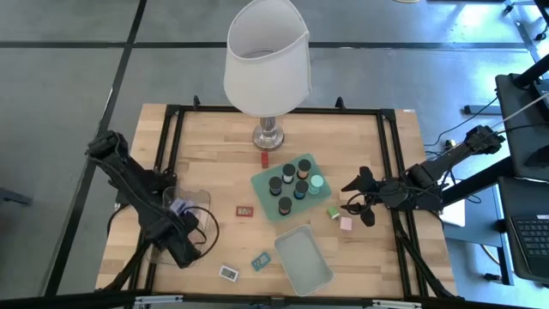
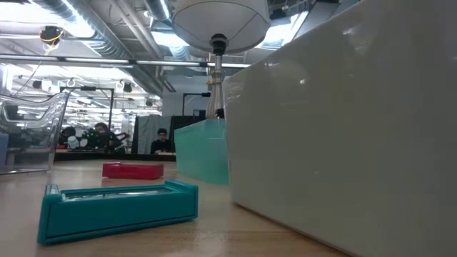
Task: Pick & Place Office items
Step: Put the bottom red charger adapter into the transparent bin
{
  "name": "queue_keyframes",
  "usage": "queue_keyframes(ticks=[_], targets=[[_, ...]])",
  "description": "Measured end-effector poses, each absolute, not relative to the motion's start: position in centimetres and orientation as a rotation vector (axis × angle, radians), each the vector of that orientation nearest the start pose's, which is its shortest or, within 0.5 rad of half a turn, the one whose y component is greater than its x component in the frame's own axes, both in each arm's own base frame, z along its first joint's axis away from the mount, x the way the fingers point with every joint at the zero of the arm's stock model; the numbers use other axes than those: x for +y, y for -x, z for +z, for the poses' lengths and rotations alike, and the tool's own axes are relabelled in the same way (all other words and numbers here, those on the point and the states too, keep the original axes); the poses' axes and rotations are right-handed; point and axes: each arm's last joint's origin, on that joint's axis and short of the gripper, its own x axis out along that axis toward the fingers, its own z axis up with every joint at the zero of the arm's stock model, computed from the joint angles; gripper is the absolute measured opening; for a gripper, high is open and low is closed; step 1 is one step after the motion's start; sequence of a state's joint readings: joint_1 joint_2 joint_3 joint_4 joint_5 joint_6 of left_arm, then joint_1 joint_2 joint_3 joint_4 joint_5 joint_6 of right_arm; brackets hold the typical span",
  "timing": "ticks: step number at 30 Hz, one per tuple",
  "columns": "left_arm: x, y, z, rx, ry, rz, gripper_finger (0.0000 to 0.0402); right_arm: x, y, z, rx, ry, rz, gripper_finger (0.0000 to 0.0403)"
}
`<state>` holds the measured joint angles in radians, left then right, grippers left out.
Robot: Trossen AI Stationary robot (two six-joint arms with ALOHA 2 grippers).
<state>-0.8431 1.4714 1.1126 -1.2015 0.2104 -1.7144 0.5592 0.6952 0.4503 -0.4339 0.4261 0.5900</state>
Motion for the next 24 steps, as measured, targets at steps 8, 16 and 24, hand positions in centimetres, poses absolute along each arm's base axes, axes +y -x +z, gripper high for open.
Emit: queue_keyframes(ticks=[8,16,24], targets=[[-19.0,-16.7,22.0,1.700,0.594,0.587,0.0205,6.6,-12.7,21.2,0.609,-0.250,-0.052,0.0291],[-18.6,-17.2,18.9,1.748,0.635,0.467,0.0205,6.6,-12.7,21.2,0.609,-0.250,-0.052,0.0291],[-18.1,-16.7,17.9,1.771,0.575,0.445,0.0233,6.6,-12.7,21.2,0.608,-0.250,-0.052,0.0291]])
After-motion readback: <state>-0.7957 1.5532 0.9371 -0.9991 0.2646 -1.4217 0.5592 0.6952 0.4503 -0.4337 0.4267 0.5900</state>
